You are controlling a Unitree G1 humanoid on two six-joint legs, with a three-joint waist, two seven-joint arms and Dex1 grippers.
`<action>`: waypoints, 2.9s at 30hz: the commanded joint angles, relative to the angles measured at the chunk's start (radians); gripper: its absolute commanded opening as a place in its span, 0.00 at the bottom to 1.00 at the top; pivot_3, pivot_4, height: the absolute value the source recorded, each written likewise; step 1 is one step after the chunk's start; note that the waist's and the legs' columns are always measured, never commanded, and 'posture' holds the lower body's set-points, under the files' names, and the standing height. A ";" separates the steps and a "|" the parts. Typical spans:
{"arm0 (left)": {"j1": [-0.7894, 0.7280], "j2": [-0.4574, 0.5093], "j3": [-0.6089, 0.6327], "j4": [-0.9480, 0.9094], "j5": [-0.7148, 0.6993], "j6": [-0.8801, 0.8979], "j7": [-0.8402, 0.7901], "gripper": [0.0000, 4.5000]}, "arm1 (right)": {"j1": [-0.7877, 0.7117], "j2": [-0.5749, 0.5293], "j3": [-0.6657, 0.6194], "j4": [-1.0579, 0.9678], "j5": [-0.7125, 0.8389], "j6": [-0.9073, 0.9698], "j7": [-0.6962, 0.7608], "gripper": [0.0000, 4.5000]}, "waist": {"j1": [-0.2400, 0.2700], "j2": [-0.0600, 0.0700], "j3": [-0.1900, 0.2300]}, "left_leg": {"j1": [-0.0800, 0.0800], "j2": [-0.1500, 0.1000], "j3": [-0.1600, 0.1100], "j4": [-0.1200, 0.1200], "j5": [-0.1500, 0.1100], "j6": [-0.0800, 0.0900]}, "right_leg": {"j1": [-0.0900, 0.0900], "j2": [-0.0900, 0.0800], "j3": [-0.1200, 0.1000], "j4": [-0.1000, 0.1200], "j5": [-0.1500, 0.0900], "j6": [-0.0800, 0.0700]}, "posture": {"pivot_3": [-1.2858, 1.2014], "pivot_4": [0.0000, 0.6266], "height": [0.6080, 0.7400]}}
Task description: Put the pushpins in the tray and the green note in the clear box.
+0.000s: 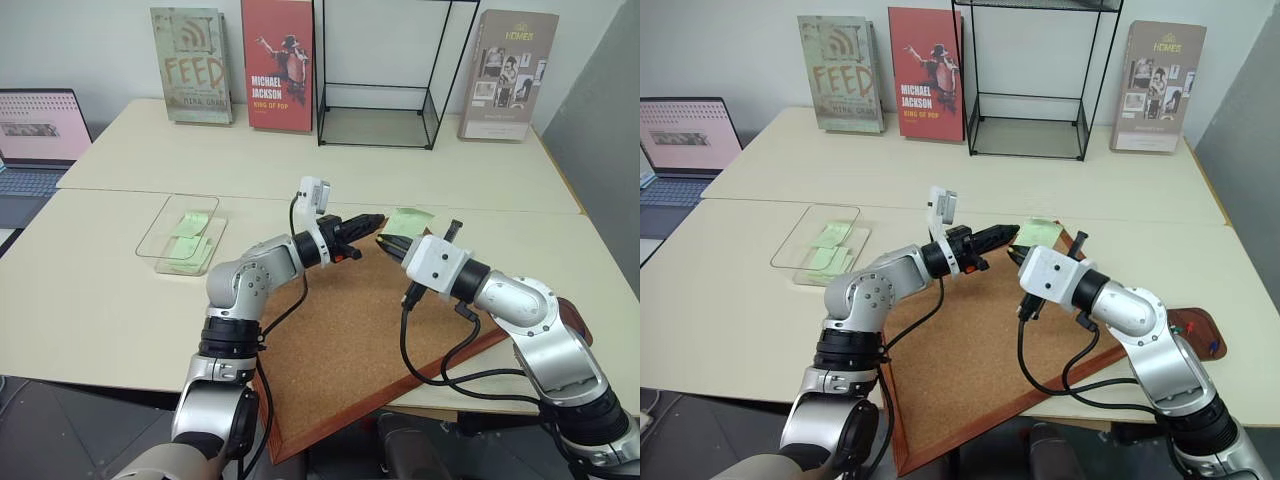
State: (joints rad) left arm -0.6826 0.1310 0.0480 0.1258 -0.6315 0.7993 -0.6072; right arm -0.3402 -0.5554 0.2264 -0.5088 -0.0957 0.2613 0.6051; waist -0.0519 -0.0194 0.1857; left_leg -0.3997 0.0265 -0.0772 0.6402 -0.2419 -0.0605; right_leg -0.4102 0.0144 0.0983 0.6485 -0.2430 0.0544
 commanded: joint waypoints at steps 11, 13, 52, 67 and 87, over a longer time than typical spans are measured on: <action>-0.016 0.053 -0.012 0.002 0.020 0.005 -0.066 0.19 | -0.012 -0.042 -0.023 -0.006 -0.036 -0.111 0.030 0.00 | 0.000 0.000 0.000 | 0.000 0.000 0.000 0.000 0.000 0.000 | 0.000 0.000 0.000 0.001 0.000 0.000 | 0.52 0.24 1.00; -0.019 0.067 -0.005 0.000 0.002 0.019 -0.094 0.27 | 0.000 -0.081 -0.013 0.022 -0.060 -0.159 0.048 0.00 | 0.000 0.000 0.000 | 0.000 0.000 0.000 0.000 0.000 0.000 | 0.000 0.000 0.000 0.001 0.000 0.000 | 0.52 0.24 1.00; -0.012 0.264 -0.053 0.036 0.010 0.006 -0.370 0.96 | -0.053 0.034 -0.055 0.069 -0.040 -0.044 0.061 0.00 | 0.000 0.000 0.000 | 0.001 0.000 0.000 0.004 0.000 0.000 | 0.001 0.000 0.000 0.005 0.000 0.000 | 0.52 0.24 1.00; 0.032 0.173 -0.080 -0.057 -0.067 0.114 -0.349 0.96 | -0.144 0.150 -0.034 0.012 0.009 0.208 0.008 0.00 | -0.002 0.000 0.000 | 0.002 0.000 -0.001 0.005 0.000 0.000 | -0.001 0.000 -0.001 0.011 -0.002 -0.003 | 0.52 0.24 1.00; -0.032 0.056 -0.041 0.033 -0.065 0.122 -0.248 0.51 | -0.152 0.150 -0.010 -0.004 0.010 0.226 -0.003 0.00 | -0.004 0.000 0.000 | 0.002 0.000 -0.001 0.004 0.000 0.000 | -0.002 0.001 -0.001 0.012 -0.002 -0.003 | 0.52 0.24 1.00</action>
State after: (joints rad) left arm -0.6820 0.1962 0.0039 0.1712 -0.6857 0.9296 -0.8583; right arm -0.4665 -0.4061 0.2186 -0.4678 -0.0949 0.4938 0.6078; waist -0.0562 -0.0194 0.1858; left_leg -0.3980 0.0265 -0.0781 0.6446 -0.2418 -0.0604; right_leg -0.4120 0.0152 0.0978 0.6604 -0.2445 0.0518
